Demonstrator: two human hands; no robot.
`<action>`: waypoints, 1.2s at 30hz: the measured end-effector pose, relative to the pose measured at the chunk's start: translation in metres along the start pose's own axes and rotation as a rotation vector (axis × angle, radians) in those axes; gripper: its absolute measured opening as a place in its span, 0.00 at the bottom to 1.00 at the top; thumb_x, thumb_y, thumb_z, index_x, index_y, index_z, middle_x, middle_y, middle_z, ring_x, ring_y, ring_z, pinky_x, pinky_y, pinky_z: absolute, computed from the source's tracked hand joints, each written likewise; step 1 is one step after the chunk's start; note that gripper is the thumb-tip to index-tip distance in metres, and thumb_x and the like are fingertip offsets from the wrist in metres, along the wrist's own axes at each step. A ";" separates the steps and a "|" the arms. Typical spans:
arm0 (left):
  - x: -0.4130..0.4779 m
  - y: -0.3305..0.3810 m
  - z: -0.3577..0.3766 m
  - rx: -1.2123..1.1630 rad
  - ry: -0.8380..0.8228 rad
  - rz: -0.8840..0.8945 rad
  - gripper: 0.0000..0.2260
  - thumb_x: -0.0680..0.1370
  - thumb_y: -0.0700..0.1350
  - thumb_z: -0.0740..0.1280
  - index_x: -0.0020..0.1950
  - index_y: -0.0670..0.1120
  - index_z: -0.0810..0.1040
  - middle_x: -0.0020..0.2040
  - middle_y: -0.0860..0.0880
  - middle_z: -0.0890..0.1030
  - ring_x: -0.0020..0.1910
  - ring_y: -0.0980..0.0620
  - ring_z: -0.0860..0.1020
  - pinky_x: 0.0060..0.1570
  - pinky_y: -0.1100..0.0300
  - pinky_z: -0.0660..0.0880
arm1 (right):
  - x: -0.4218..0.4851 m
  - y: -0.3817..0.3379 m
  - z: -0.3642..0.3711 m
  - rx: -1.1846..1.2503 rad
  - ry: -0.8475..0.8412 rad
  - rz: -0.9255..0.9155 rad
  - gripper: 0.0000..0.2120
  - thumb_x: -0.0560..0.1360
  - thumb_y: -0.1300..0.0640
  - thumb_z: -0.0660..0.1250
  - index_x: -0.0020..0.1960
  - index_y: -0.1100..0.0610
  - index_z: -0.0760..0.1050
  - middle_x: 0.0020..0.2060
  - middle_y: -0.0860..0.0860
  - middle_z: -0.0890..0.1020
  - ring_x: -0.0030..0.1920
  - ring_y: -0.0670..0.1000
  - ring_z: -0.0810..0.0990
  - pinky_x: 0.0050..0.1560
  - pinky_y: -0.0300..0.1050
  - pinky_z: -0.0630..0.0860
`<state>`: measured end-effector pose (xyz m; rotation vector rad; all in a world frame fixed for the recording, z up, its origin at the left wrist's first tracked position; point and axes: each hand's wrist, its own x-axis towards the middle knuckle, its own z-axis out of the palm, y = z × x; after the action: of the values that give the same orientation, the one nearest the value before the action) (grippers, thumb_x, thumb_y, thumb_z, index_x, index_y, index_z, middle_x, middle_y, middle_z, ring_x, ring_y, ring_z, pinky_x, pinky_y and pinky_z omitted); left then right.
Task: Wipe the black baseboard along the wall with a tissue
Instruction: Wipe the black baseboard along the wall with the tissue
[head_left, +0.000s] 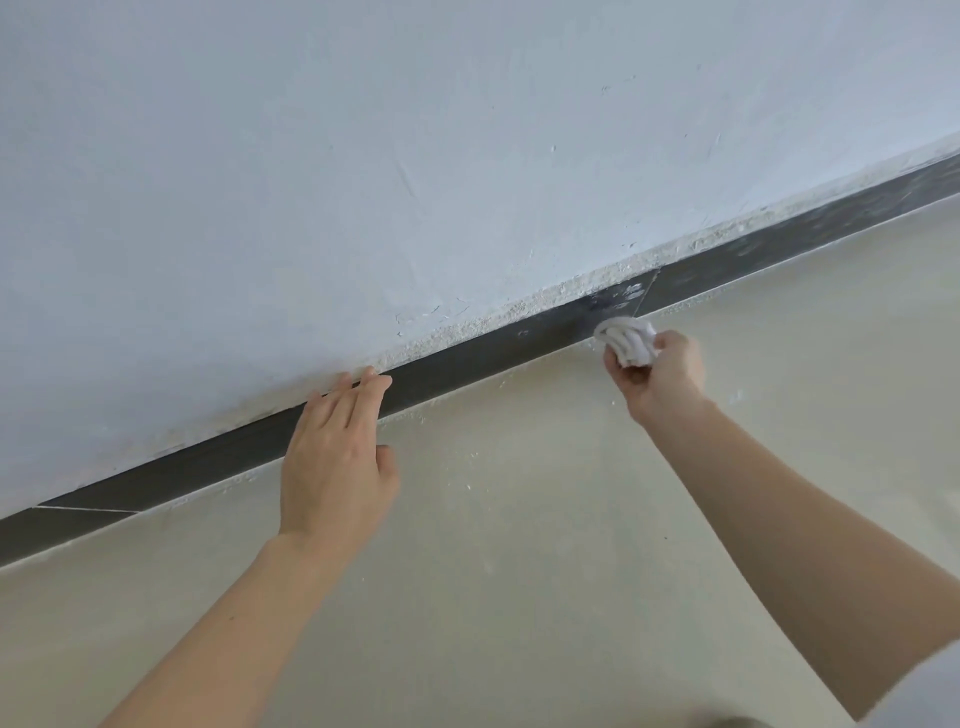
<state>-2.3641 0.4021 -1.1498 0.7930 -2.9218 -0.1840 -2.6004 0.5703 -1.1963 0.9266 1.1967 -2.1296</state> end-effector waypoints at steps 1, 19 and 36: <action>0.001 0.001 0.000 -0.001 0.009 -0.004 0.26 0.65 0.30 0.63 0.63 0.40 0.72 0.62 0.43 0.77 0.63 0.43 0.72 0.62 0.50 0.70 | -0.006 0.006 0.001 -0.028 -0.003 0.034 0.11 0.77 0.63 0.54 0.56 0.64 0.71 0.42 0.60 0.77 0.34 0.55 0.78 0.27 0.41 0.79; 0.002 0.001 0.000 0.089 0.003 0.074 0.24 0.68 0.37 0.55 0.64 0.39 0.71 0.64 0.41 0.75 0.64 0.42 0.71 0.64 0.45 0.67 | -0.013 -0.043 0.014 -0.101 -0.047 -0.023 0.14 0.77 0.66 0.51 0.47 0.66 0.76 0.36 0.60 0.79 0.24 0.52 0.80 0.27 0.40 0.79; 0.035 0.021 0.026 0.105 -0.013 0.403 0.30 0.71 0.41 0.49 0.74 0.40 0.62 0.75 0.46 0.61 0.74 0.47 0.59 0.69 0.48 0.59 | -0.024 -0.006 0.052 -0.393 0.171 0.089 0.11 0.79 0.68 0.50 0.44 0.65 0.70 0.38 0.61 0.76 0.31 0.61 0.76 0.25 0.53 0.78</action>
<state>-2.4082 0.4048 -1.1699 0.1991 -3.0447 0.0003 -2.6056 0.5306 -1.1551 0.9714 1.5561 -1.6864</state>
